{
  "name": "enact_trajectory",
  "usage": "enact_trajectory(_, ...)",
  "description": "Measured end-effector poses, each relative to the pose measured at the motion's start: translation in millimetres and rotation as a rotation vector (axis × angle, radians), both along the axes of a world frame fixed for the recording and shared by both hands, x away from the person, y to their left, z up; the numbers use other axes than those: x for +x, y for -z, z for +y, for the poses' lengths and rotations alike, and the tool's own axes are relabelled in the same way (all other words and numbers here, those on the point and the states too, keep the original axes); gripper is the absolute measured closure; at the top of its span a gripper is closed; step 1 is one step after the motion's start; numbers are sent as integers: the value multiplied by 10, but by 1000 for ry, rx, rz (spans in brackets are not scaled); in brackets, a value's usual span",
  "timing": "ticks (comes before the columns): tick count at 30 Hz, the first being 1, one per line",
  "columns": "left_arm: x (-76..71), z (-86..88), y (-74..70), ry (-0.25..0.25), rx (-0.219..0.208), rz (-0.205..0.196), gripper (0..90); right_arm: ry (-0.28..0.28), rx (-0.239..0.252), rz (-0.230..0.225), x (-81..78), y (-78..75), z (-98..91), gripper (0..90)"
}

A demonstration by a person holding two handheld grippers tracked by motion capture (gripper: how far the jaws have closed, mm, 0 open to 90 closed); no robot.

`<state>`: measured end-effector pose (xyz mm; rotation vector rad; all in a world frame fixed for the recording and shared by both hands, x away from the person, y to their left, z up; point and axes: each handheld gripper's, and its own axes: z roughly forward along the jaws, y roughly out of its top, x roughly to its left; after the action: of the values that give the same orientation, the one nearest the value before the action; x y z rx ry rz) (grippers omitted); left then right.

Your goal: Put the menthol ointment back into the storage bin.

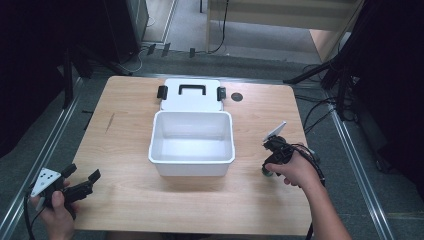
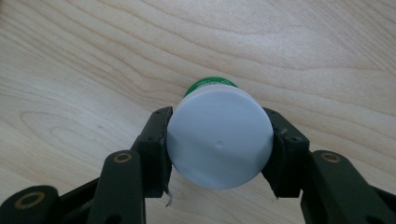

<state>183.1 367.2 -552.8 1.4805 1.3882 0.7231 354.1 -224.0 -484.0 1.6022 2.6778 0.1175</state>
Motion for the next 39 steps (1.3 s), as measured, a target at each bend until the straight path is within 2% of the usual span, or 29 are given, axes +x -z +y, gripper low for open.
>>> enact_trajectory(6, -1, 2, 0, 1, -1, 0, 82, -20, 12, 16, 10, -44, 33, 512)
enact_trajectory(12, -1, 3, -1, 0, -3, 0, 82, -45, 25, 10, 19, -126, 59, 513)
enact_trajectory(14, 0, 2, -1, 0, -3, 0, 82, -48, 25, 26, 24, -190, 87, 513)
enact_trajectory(20, 3, 0, 1, -2, -3, -3, 82, -63, 33, 29, 47, -291, 141, 513)
enact_trajectory(27, 1, 3, 0, -1, -3, -2, 82, -101, 31, 21, 114, -459, 263, 514)
enact_trajectory(39, 2, 2, 0, 2, -4, -2, 82, -129, 34, 16, 202, -765, 433, 514)
